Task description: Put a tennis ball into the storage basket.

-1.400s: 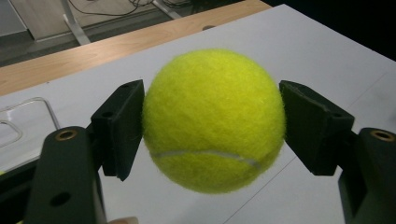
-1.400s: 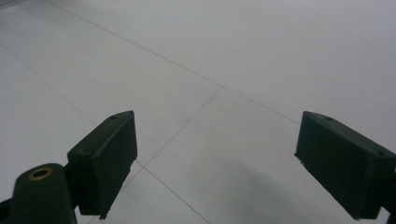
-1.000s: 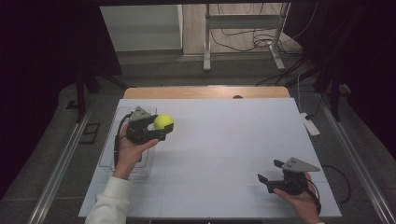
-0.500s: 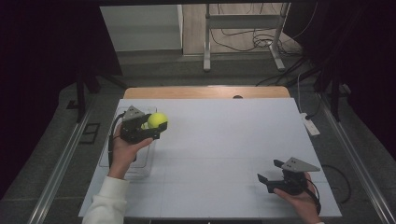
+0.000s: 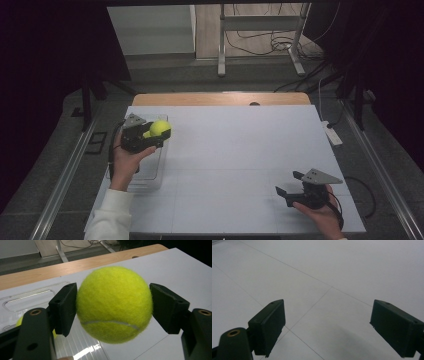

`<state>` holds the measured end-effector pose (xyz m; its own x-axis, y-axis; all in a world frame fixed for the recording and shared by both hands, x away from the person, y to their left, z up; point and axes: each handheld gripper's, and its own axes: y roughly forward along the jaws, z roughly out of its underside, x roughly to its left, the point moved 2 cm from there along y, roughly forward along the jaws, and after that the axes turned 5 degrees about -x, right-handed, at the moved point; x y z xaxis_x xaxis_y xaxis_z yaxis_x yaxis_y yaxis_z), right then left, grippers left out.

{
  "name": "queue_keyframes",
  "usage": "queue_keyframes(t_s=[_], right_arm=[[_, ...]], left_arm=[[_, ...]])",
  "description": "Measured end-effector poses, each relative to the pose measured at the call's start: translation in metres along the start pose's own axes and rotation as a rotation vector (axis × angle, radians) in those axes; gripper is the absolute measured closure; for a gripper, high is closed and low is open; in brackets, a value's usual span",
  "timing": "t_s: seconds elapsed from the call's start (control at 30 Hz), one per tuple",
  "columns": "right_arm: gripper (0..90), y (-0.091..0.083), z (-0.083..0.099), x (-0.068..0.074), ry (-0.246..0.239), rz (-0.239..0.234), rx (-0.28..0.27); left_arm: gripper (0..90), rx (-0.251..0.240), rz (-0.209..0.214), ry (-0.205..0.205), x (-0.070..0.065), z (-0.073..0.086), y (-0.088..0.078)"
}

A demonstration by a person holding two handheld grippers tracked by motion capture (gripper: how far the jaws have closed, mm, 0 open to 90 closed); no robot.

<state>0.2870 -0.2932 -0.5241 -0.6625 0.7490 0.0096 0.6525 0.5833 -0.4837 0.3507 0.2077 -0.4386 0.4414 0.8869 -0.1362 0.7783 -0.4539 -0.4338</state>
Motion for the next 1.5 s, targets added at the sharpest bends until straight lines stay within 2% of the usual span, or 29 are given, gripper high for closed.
queue_keyframes(t_s=[0.43, 1.03, 1.2, 1.5], right_arm=[[13.0, 0.0, 0.0, 0.0, -0.001, 0.001, -0.001], [13.0, 0.0, 0.0, 0.0, 0.001, 0.002, 0.0], [13.0, 0.0, 0.0, -0.001, 0.0, 0.006, 0.003], [13.0, 0.0, 0.0, -0.001, 0.001, 0.006, 0.001]], left_arm=[[27.0, -0.005, -0.014, -0.017, 0.007, 0.0, -0.007], [27.0, 0.004, -0.057, -0.041, 0.023, 0.007, -0.02], [27.0, 0.016, -0.084, -0.023, 0.023, 0.007, -0.021], [27.0, 0.024, -0.107, -0.031, 0.029, 0.01, -0.026]])
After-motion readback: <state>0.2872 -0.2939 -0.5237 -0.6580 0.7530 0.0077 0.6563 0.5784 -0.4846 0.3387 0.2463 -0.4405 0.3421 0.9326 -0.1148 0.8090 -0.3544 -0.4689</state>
